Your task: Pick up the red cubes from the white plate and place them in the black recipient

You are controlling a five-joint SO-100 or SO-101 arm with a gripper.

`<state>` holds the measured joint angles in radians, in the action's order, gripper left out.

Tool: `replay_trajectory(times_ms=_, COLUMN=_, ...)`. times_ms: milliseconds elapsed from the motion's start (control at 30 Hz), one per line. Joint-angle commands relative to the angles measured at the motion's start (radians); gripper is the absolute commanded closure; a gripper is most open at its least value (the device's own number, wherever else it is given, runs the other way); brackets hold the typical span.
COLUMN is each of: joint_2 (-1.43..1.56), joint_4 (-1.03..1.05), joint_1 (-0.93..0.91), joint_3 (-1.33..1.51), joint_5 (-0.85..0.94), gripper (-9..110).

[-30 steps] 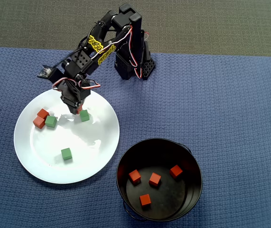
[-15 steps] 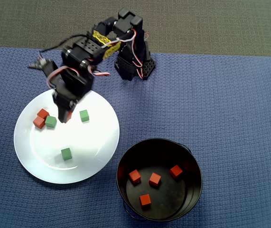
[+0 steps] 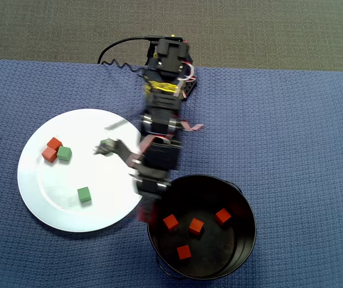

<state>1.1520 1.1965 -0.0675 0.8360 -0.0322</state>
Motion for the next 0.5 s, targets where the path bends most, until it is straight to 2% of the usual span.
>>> replay_trajectory(times_ms=0, joint_2=0.015, joint_4=-0.078, joint_1=0.146, joint_3=-0.034, joint_5=-0.034, gripper=102)
replay_trajectory(times_ms=100, joint_2=0.081, joint_4=-0.11, joint_1=0.225, joint_3=0.044, joint_5=-0.006, gripper=102)
replay_trajectory(times_ms=133, joint_2=0.097, joint_4=-0.094, joint_1=0.247, joint_3=0.046, joint_5=0.005, gripper=95)
replay_trajectory(times_ms=200, joint_2=0.101, joint_4=-0.017, joint_1=0.268, joint_3=-0.014, joint_5=0.072, gripper=72)
replay_trajectory(times_ms=233, joint_2=0.1, joint_4=0.018, joint_1=0.262, joint_3=-0.052, joint_5=0.098, gripper=69)
replay_trajectory(times_ms=333, joint_2=0.121, joint_4=0.083, joint_1=0.167, joint_3=-0.124, joint_5=0.133, gripper=69)
replay_trajectory(times_ms=467, joint_2=0.224, joint_4=0.107, joint_1=-0.035, joint_3=-0.081, joint_5=0.232, gripper=71)
